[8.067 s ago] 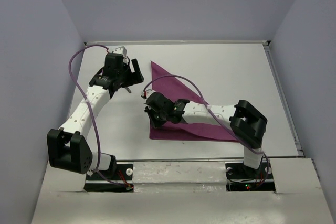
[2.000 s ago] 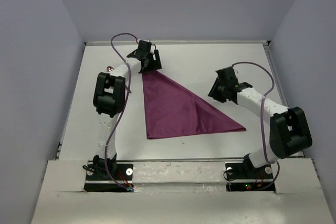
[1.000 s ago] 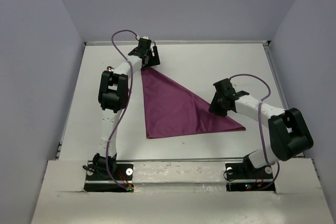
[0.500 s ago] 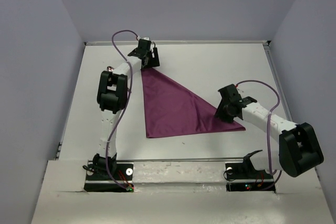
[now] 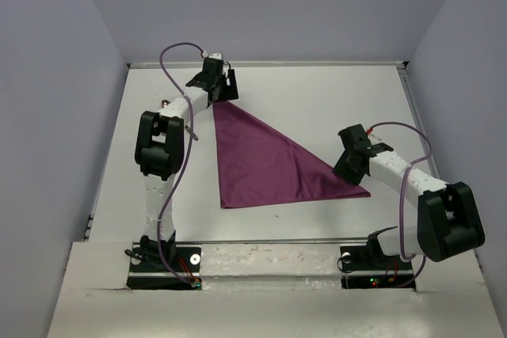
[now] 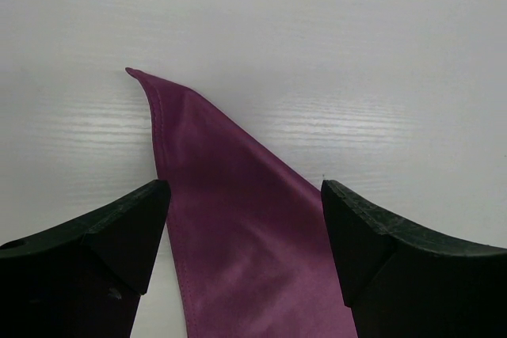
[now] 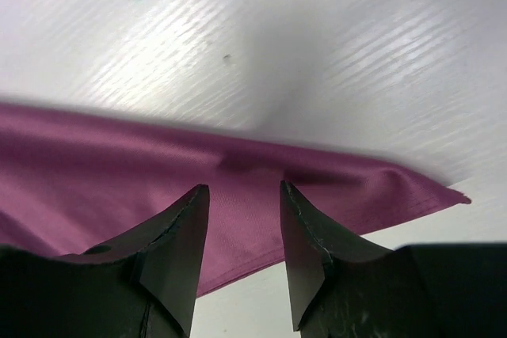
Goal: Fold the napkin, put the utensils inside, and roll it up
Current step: Smooth out the napkin at the center of the board.
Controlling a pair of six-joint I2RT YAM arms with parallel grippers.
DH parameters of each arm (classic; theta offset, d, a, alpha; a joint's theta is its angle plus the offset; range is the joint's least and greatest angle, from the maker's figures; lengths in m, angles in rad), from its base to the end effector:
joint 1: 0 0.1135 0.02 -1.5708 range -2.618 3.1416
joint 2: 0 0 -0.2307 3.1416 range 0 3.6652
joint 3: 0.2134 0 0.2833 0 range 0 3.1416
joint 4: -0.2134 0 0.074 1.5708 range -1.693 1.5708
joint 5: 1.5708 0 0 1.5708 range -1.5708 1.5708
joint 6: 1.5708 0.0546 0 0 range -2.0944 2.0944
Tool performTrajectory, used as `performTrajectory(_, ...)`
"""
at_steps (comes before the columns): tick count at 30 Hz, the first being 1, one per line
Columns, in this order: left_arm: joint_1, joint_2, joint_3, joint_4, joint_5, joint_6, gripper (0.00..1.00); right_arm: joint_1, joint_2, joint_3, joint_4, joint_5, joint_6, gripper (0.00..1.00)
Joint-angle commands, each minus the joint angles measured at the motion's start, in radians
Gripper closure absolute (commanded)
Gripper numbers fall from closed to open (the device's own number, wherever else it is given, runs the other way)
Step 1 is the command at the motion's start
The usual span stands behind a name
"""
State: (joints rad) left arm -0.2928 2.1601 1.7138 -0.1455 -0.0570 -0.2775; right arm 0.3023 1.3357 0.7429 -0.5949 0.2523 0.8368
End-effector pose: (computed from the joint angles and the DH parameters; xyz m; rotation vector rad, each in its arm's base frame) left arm 0.5088 -0.1502 0.1682 -0.0164 2.1736 -0.2663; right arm 0.2683 0.0694 0.1153 0.7729 2.5727 -0.0060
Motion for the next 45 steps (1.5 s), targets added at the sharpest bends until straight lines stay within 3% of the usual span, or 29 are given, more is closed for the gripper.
performTrajectory(1, -0.002, -0.083, -0.028, 0.023, -0.020, 0.020, 0.10, -0.026, 0.031, -0.026, 0.006, 0.001, 0.019, 0.53)
performTrajectory(9, -0.009, -0.144, -0.049, 0.007, 0.011, 0.011, 0.10, -0.026, 0.031, -0.073, 0.040, -0.021, 0.030, 0.54)
performTrajectory(15, -0.065, -0.164, -0.066, 0.011, 0.052, -0.048, 0.10, -0.013, -0.052, 0.033, 0.072, -0.071, 0.027, 0.55)
performTrajectory(16, -0.068, -0.161, -0.068, 0.015, 0.116, -0.060, 0.10, -0.012, -0.043, 0.059, 0.079, -0.074, 0.028, 0.55)
performTrajectory(22, -0.077, -0.109, -0.100, 0.113, 0.304, -0.167, 0.10, 0.050, 0.127, 0.211, 0.260, -0.189, 0.031, 0.54)
performTrajectory(31, -0.103, -0.010, -0.089, 0.201, 0.416, -0.250, 0.10, 0.093, 0.456, 0.492, 0.325, -0.229, 0.015, 0.53)
performTrajectory(38, -0.105, 0.063, -0.054, 0.199, 0.385, -0.246, 0.10, 0.093, 0.520, 0.500, 0.326, -0.235, 0.016, 0.53)
performTrajectory(45, -0.105, 0.072, -0.045, 0.181, 0.350, -0.220, 0.11, 0.141, 0.467, 0.493, 0.339, -0.217, 0.001, 0.53)
